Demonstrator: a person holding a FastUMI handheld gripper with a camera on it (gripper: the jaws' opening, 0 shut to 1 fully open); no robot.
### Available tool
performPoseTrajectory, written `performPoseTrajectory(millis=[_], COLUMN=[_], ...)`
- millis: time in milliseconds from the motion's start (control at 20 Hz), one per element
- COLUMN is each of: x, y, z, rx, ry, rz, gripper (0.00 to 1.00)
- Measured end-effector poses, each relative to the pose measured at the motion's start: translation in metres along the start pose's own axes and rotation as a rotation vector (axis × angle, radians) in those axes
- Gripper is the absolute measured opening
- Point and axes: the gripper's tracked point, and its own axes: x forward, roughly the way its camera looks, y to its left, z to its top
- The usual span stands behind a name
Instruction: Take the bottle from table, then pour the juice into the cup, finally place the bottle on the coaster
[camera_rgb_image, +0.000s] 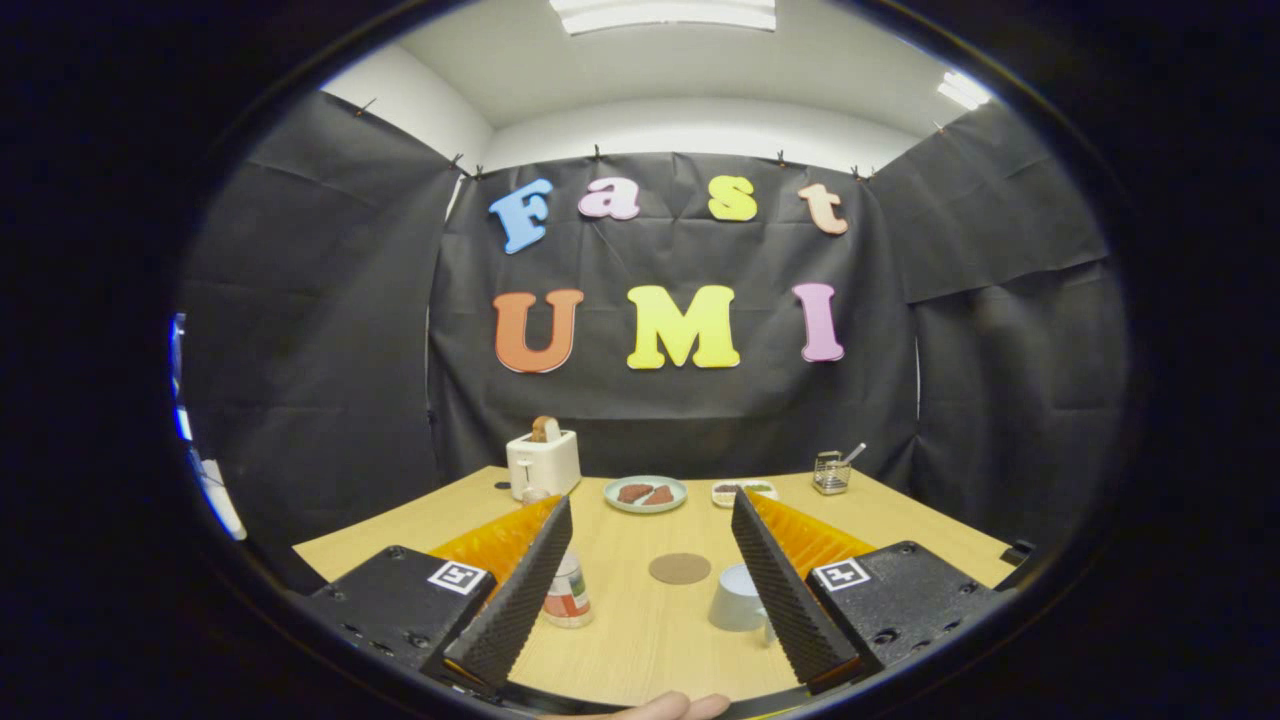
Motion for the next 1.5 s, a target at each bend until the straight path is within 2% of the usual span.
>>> performPoseTrajectory(millis=[450, 700, 950, 1300, 1500], x=[0.034, 0.051, 0.077, 0.121, 0.144], y=[0.044, 0.081, 0.097, 0.094, 0.097], z=[-0.065, -0.084, -0.112, -0.143, -0.159], rx=[0.003, -0.013, -0.031, -0.011, -0.023], ry=[0.038, 0.023, 0.043, 0.065, 0.099], rz=[0.038, 0.078, 0.049, -0.047, -0.059], gripper=[1.0, 1.0, 1.0, 1.0, 1.0])
